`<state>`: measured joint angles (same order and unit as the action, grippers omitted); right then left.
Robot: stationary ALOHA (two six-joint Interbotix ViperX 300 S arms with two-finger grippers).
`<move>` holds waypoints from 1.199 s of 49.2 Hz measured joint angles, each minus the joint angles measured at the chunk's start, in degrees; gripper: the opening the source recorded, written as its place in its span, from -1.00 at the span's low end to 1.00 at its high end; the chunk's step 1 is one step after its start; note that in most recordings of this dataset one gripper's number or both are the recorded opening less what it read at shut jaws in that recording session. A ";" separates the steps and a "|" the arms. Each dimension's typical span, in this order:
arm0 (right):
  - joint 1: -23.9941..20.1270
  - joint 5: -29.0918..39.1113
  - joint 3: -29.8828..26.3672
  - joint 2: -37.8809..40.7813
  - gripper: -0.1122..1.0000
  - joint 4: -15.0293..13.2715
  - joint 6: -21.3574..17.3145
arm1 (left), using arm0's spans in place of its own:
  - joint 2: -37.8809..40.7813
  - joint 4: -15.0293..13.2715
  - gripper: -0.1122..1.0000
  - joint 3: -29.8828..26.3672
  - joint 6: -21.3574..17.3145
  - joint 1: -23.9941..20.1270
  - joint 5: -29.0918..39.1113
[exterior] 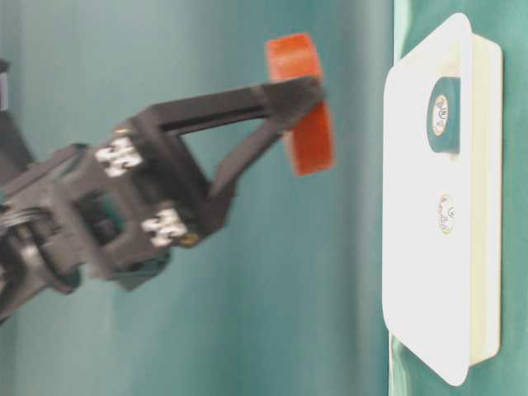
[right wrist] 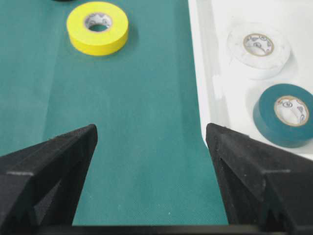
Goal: Pick up the tape from a random location and place it into the white case.
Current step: 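Grip the orange-red tape from inside and lift it with the left gripper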
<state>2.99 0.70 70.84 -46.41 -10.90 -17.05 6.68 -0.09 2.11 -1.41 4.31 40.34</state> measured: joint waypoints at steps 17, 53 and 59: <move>0.00 0.00 -0.35 0.00 0.74 0.00 0.00 | -3.69 0.18 -0.34 -2.46 -1.23 0.00 3.52; 0.00 0.00 -0.62 0.00 0.74 0.00 0.00 | -3.78 0.18 -0.34 -2.46 -1.23 -0.18 3.43; -0.09 0.00 -0.62 0.00 0.74 0.00 0.00 | -3.78 0.18 -0.34 -2.46 -1.23 -0.26 3.43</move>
<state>2.90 0.70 70.22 -46.41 -10.90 -17.05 2.90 0.09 -0.35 -2.64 4.04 43.77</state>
